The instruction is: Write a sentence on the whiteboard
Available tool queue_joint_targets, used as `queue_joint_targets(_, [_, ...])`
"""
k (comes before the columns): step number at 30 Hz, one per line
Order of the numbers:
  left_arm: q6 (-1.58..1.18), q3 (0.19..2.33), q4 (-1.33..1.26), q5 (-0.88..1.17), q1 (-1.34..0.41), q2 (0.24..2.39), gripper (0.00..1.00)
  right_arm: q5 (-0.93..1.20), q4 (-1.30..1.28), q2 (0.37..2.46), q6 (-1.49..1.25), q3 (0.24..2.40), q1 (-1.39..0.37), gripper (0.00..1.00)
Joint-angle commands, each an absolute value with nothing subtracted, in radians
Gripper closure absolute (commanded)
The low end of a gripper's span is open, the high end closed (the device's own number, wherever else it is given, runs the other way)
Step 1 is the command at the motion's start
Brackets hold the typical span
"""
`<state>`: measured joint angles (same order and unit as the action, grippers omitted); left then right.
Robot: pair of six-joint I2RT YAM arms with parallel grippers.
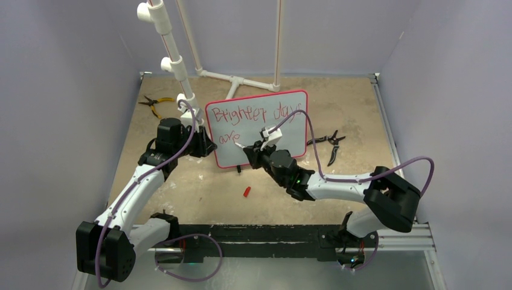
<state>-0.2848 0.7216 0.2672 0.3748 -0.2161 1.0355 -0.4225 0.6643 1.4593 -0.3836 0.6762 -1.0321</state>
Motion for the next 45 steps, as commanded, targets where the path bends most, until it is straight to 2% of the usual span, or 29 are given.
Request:
queue_joint_targets(1, [-0.281, 0.709, 0.235, 0.384, -0.209, 1.021, 0.74, -0.439, 0.654, 1.445, -0.400, 0.663, -1.027, 1.00])
queue_joint_targets(19, [-0.281, 0.709, 0.233, 0.375, -0.209, 1.014, 0.74, -0.484, 0.600, 1.378, -0.431, 0.645, -1.026, 1.00])
queue_joint_targets(28, [-0.281, 0.707, 0.232, 0.367, -0.209, 1.009, 0.74, -0.432, 0.616, 1.232, -0.389, 0.605, -1.024, 1.00])
queue_joint_targets(45, [-0.281, 0.708, 0.230, 0.370, -0.209, 1.017, 0.74, -0.375, 0.618, 1.224, -0.337, 0.634, -0.884, 1.00])
